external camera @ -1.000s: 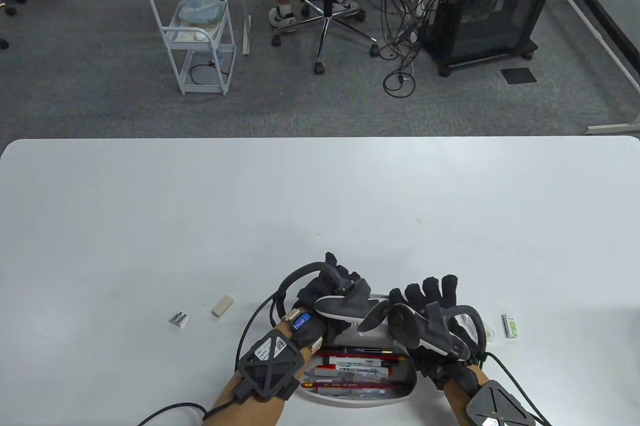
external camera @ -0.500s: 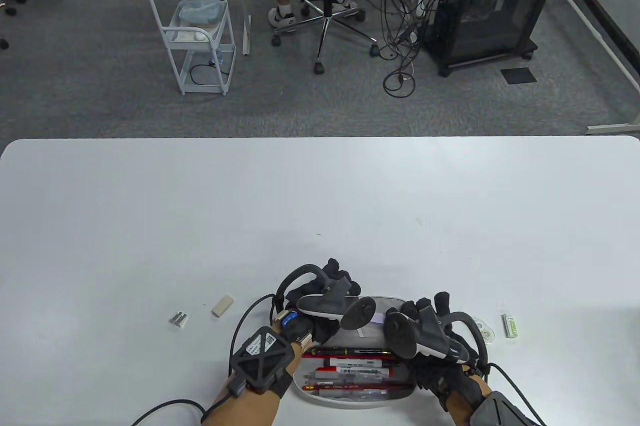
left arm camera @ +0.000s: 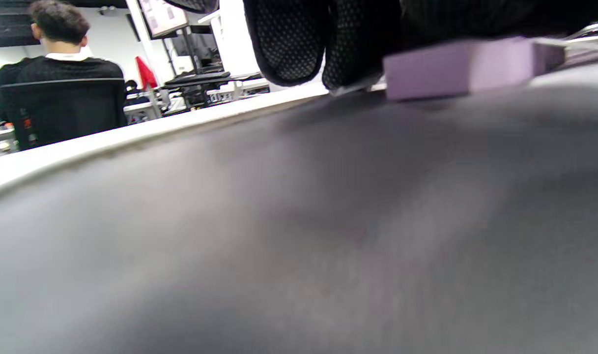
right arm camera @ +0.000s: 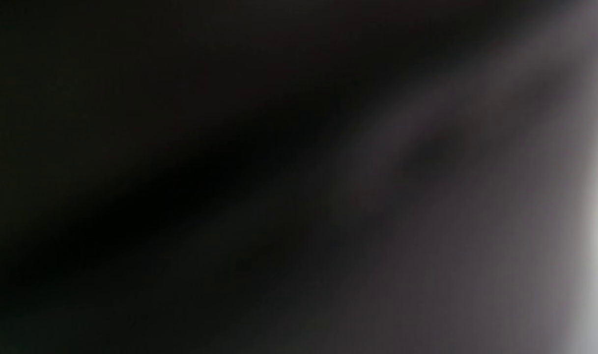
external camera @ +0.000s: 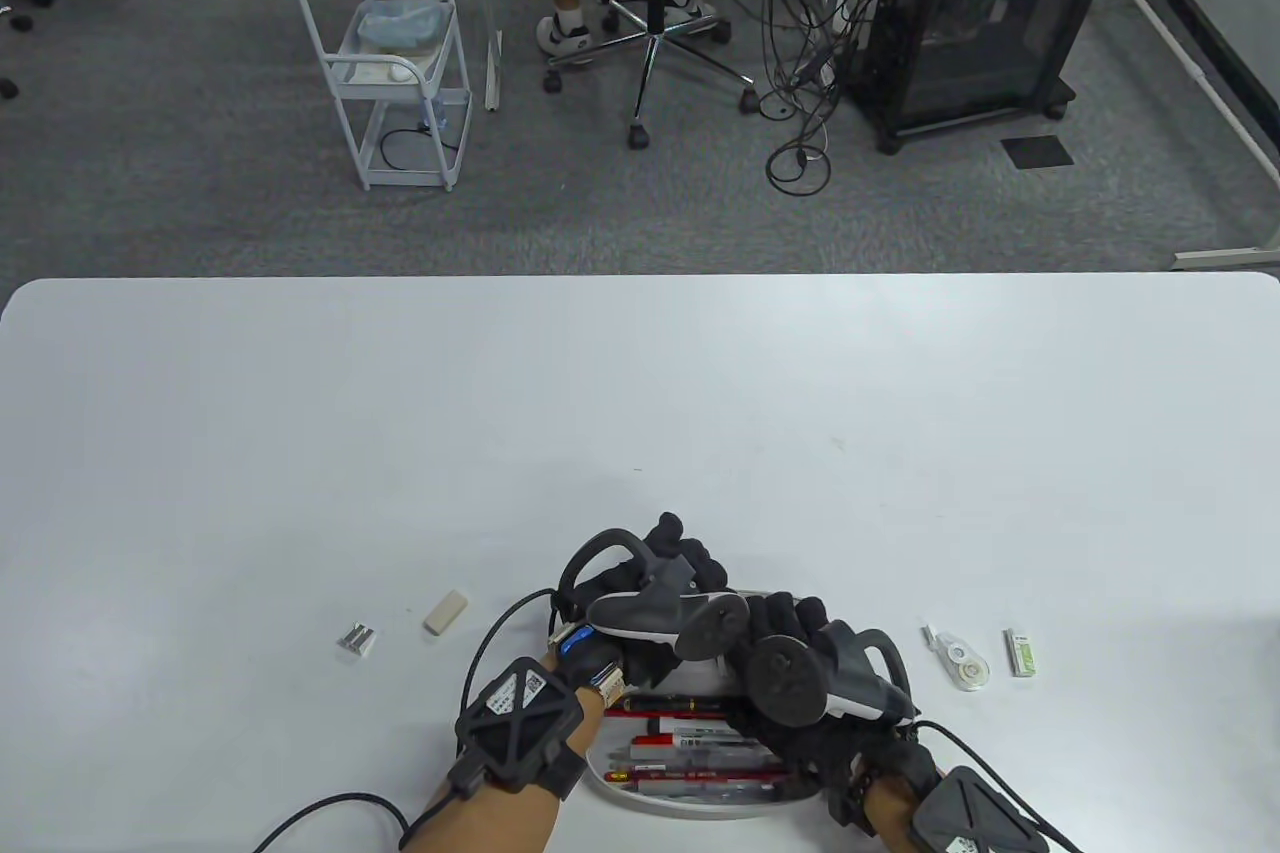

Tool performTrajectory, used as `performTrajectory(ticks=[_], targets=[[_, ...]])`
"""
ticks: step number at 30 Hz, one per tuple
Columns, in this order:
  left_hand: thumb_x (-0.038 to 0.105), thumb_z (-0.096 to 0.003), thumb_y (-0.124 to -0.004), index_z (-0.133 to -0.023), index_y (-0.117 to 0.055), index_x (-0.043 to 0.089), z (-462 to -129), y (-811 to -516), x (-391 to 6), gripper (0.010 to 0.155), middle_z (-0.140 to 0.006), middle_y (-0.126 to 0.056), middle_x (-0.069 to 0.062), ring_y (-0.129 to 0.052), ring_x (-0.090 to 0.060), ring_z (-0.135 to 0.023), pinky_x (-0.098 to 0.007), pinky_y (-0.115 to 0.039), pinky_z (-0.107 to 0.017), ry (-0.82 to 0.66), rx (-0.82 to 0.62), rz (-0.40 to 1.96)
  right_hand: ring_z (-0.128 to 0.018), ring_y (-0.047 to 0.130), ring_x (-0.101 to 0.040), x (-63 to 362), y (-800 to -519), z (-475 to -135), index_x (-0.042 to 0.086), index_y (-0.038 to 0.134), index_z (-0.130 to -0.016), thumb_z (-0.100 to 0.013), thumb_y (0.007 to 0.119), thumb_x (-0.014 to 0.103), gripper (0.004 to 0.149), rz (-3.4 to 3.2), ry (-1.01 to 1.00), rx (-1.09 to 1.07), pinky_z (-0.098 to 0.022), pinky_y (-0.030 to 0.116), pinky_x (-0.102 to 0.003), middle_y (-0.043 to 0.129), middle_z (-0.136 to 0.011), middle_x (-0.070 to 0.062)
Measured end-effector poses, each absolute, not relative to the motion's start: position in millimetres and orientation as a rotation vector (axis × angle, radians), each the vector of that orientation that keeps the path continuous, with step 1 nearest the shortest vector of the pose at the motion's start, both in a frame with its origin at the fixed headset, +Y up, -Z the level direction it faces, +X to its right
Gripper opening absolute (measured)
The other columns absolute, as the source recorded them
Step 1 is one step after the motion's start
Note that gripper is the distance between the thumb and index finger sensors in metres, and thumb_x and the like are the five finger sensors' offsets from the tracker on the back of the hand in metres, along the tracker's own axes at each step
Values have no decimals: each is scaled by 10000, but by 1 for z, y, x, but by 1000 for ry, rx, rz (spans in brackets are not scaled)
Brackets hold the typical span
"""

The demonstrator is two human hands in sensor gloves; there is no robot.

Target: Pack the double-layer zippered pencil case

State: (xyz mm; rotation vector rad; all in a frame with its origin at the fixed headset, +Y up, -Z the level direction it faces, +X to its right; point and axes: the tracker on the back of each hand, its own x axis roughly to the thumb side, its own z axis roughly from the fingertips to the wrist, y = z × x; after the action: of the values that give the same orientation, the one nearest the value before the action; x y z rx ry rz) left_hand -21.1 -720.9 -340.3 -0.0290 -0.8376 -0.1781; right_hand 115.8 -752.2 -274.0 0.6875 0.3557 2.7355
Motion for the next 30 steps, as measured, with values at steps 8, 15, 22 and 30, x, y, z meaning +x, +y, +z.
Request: performTrajectory(ticks=[8,15,22,30], targets=[[757,-348,-621,-1048,-471,302,-338,-698,-53,848,-1109,-652,-22,-644,-377,-1051,-634,-447,-772,-683,-18,-170,-1040,538,-486,129,-704,-260,164,383,-1085,-429,713,551,830,3146,-125,498,-739,319,-631,477,-1161,-204],[809,-282,-683,-1078,-228,268,-345,-734,-74,1064,-1204,-439,-122,-448,-497,-1131,-719,-290,-768,-575,-425,-216,-633,989,-293,153,-703,-247,151,798,-917,-384,764,592,693,3402,292,247,-645,643,-519,1002,-760,-53],[792,-204,-743,-1064,-326,254,-351,-729,-60,1097,-1110,-637,-57,-716,-373,-1011,-661,-429,-771,-553,-248,-273,-616,989,-299,183,-727,-251,122,766,-939,-381,759,599,734,3038,606,238,-617,666,-511,995,-762,-71],[773,-198,-725,-1036,-198,176,-342,-728,-45,1156,-1031,-556,-63,-660,-337,-941,-641,-393,-767,-482,101,-450,-566,954,-285,178,-745,-263,98,676,-974,-445,671,544,692,2947,610,300,-621,648,-504,945,-707,-86]])
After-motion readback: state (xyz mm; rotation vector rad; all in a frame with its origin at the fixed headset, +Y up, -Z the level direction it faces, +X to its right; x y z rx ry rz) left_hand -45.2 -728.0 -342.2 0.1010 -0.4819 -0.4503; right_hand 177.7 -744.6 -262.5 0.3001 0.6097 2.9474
